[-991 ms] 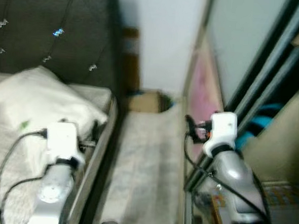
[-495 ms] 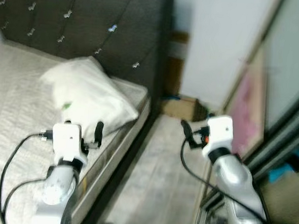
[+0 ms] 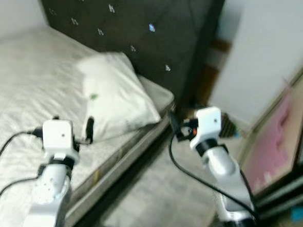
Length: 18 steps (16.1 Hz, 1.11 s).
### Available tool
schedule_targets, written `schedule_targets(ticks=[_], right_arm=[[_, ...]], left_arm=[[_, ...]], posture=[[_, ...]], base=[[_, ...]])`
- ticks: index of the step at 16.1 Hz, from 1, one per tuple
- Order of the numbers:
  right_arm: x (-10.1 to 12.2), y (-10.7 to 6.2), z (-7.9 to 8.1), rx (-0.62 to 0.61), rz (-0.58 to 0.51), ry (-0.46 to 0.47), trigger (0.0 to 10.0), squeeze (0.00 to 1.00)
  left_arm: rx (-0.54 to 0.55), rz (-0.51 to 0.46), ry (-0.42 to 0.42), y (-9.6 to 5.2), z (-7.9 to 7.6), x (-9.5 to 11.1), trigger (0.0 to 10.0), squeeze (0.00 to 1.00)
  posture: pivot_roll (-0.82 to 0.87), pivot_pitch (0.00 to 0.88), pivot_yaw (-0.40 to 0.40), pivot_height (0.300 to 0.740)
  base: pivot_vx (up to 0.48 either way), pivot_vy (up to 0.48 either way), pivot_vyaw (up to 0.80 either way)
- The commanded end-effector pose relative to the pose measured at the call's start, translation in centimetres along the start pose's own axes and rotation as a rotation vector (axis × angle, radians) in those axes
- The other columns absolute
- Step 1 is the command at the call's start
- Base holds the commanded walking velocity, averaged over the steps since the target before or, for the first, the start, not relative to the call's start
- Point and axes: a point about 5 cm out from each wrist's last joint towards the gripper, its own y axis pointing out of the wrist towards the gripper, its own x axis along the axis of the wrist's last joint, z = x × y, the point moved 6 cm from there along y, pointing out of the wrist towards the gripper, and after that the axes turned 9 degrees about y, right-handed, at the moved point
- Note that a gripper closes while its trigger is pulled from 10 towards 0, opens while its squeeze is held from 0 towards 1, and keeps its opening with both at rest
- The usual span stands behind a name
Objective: Clean up the room
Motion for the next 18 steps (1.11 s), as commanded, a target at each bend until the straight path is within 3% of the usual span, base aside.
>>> schedule_targets(ticks=[1,8,11,18], right_arm=[[-0.36,-0.1,-0.5,-0.012,0.013,0.0,10.0,0.0],[-0.06,0.17,-0.07,0.006,-0.006,0.013,10.0,0.0],[0.13,0.25,-0.32,-0.004,-0.013,0.019,10.0,0.0],[0.04,0.17,-0.03,0.012,-0.011,0.019,10.0,0.0]], left_arm=[[-0.009,-0.004,0.01,0.04,-0.16,0.07,10.0,0.0],[-0.041,-0.04,-0.011,0.19,-0.46,0.74,10.0,0.0],[-0.047,-0.049,-0.016,0.18,-0.47,0.91,10.0,0.0],[-0.053,-0.053,-0.02,0.13,-0.62,0.91,10.0,0.0]], posture=[[0.01,0.0,-0.045,0.74],[0.01,0.0,-0.043,0.74],[0.01,0.0,-0.043,0.74],[0.0,0.0,-0.043,0.74]], base=[[0.0,0.0,0.8],[0.0,0.0,0.75],[0.0,0.0,0.0],[0.264,0.0,0.0]])
